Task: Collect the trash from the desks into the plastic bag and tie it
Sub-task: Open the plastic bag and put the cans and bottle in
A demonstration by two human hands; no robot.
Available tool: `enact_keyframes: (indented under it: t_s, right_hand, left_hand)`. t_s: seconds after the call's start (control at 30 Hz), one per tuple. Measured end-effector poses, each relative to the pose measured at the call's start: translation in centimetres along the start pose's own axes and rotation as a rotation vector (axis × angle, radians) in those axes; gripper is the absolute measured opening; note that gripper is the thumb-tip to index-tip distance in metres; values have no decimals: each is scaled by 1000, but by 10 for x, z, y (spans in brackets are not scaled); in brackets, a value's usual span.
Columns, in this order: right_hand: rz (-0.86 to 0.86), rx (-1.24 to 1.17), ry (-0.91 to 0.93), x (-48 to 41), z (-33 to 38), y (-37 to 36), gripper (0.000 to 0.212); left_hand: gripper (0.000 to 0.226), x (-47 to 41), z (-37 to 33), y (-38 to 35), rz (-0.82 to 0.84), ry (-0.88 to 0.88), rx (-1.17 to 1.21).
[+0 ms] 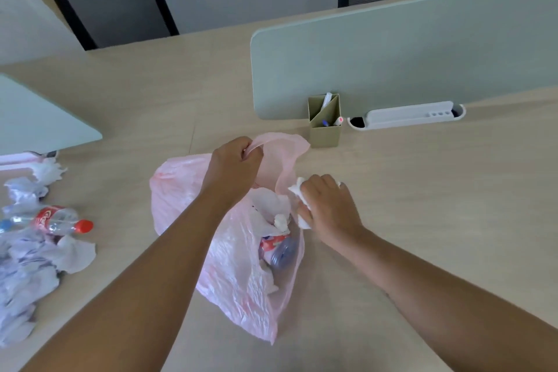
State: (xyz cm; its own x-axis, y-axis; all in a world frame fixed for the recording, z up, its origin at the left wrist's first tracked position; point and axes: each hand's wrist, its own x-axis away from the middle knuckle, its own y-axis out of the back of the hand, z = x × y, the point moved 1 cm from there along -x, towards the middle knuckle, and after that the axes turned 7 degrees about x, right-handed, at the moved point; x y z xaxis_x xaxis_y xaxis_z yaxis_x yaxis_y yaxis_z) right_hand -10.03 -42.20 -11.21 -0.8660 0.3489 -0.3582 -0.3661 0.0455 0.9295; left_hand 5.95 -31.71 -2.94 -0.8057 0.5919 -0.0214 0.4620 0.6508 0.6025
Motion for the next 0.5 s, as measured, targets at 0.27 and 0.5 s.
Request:
enact_keyframes:
  t_s: [0.27,0.5]
  right_hand:
    - [569,-427,245,-24,111,13,94]
    - [-25,-182,-390,11,70,-6,55]
  left_hand:
    - [35,38,-7,70,-146,-68,-50]
    - [31,71,15,109,-229,-23,-53]
